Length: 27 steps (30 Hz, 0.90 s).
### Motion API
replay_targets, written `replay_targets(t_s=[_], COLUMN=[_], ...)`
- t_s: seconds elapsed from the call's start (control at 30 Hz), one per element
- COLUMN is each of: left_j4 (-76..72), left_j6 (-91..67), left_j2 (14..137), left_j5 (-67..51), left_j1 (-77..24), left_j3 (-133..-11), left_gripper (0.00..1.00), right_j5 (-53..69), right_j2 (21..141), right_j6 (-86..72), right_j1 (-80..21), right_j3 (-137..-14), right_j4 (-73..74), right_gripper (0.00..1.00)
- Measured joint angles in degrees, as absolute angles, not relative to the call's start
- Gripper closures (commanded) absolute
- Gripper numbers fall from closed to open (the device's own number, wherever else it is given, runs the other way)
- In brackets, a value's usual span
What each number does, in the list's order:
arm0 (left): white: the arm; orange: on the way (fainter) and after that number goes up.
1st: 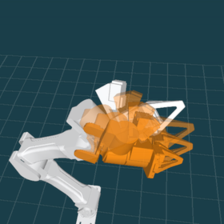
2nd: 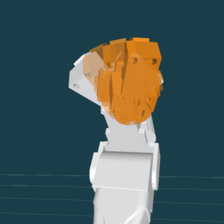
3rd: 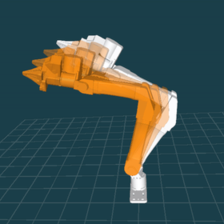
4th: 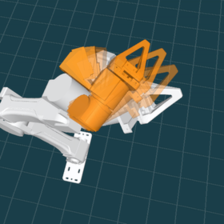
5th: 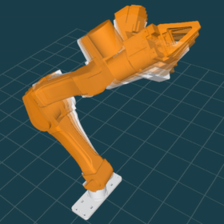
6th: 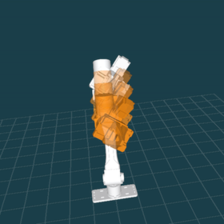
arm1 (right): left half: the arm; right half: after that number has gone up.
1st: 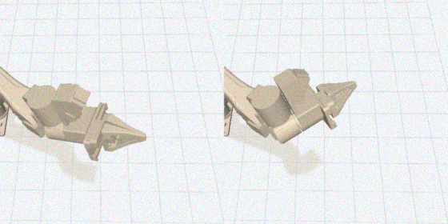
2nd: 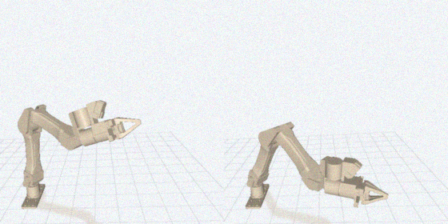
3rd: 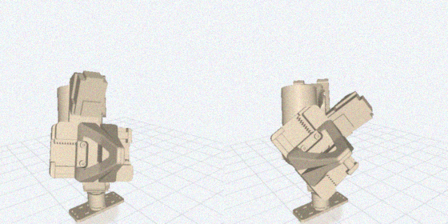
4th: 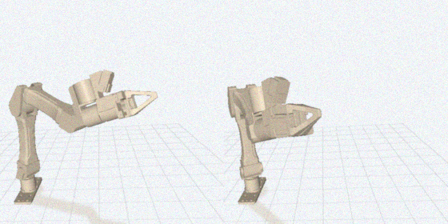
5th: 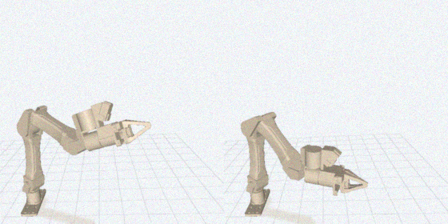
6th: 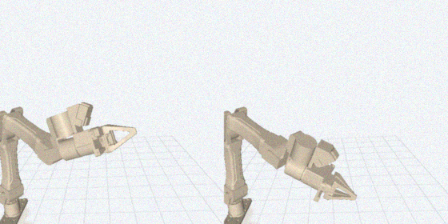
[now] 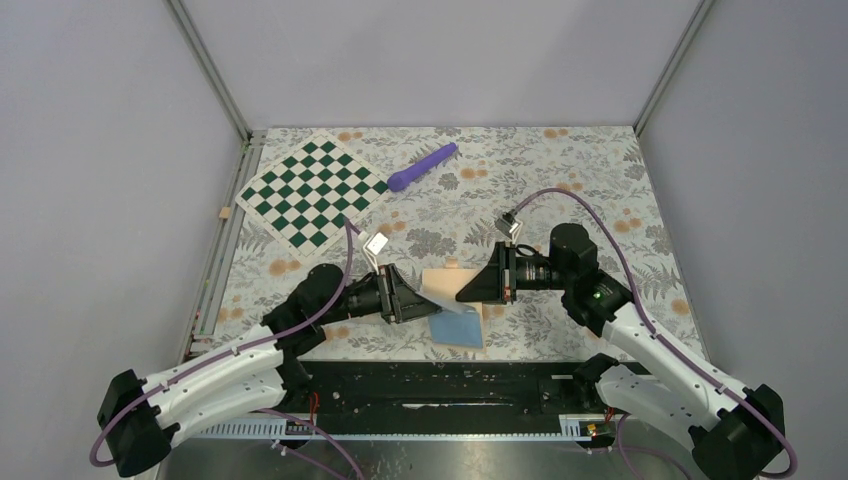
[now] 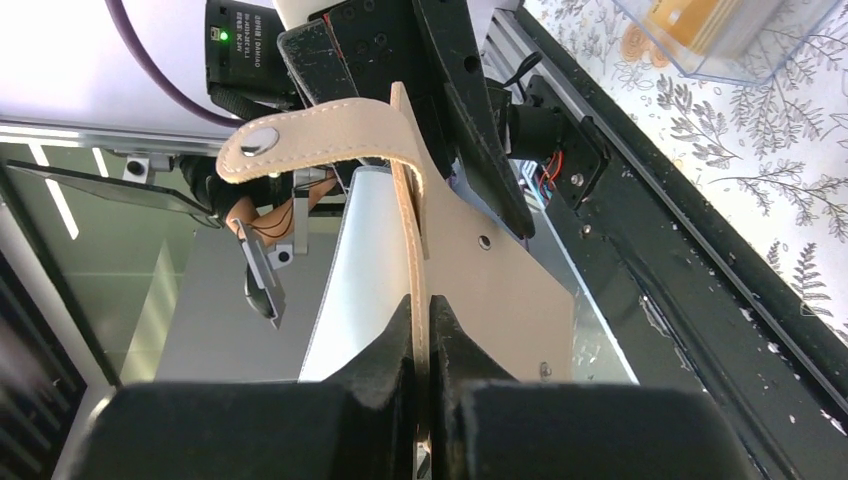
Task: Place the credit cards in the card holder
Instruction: Open the card holder.
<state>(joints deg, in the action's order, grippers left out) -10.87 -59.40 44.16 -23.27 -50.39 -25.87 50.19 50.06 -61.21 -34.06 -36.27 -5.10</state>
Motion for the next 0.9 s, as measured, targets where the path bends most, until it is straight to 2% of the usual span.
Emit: replay_targets(t_s=[0.17, 0.23, 0.3, 0.4, 0.5, 0.53, 0.7, 0.8, 0.9], left_j4=[-16.86, -19.84, -22.22, -24.97, -25.82, -25.71, -20.67, -14.5, -6.74], left_j6=[-60.73, -61.36, -61.71, -62.5, -62.63, -62.54, -61.23, -59.83, -58.17], left_j2=[44.03, 44.38, 45.12, 46.44, 47.27, 47.31, 46.76, 45.01, 43.94], left_j5=[-24.91, -25.87, -26.96, -28.97, -30.39, -30.61, -30.17, -29.23, -27.55], left_j1=[-50.24, -50.24, -50.19, -50.09, -50.02, -50.0, -49.98, -49.95, -49.84], left_j3=[-25.1, -24.84, -24.8, -24.77, -24.82, -24.84, -25.87, -27.09, -29.76], left_gripper=[0.6, 0.64, 0.73, 0.99, 1.0, 1.0, 1.0, 1.0, 1.0], right_j5=[50.74, 50.81, 51.24, 51.75, 51.99, 51.9, 49.89, 46.74, 41.82], right_j2=[50.59, 50.74, 50.81, 50.85, 50.92, 50.92, 51.2, 51.13, 50.59], right_j6=[-63.29, -63.96, -64.4, -64.55, -63.75, -63.09, -55.79, -48.73, -41.01], right_j1=[-34.06, -34.06, -34.06, -34.06, -34.06, -34.06, -33.98, -33.65, -33.58], right_j3=[-36.45, -36.47, -36.47, -36.47, -36.47, -36.53, -39.9, -44.56, -49.82], right_j4=[-7.27, -7.97, -8.49, -8.86, -8.16, -7.6, 1.21, 9.98, 19.33], right_gripper=[1.0, 1.0, 1.0, 1.0, 0.99, 0.92, 0.38, 0.19, 0.1])
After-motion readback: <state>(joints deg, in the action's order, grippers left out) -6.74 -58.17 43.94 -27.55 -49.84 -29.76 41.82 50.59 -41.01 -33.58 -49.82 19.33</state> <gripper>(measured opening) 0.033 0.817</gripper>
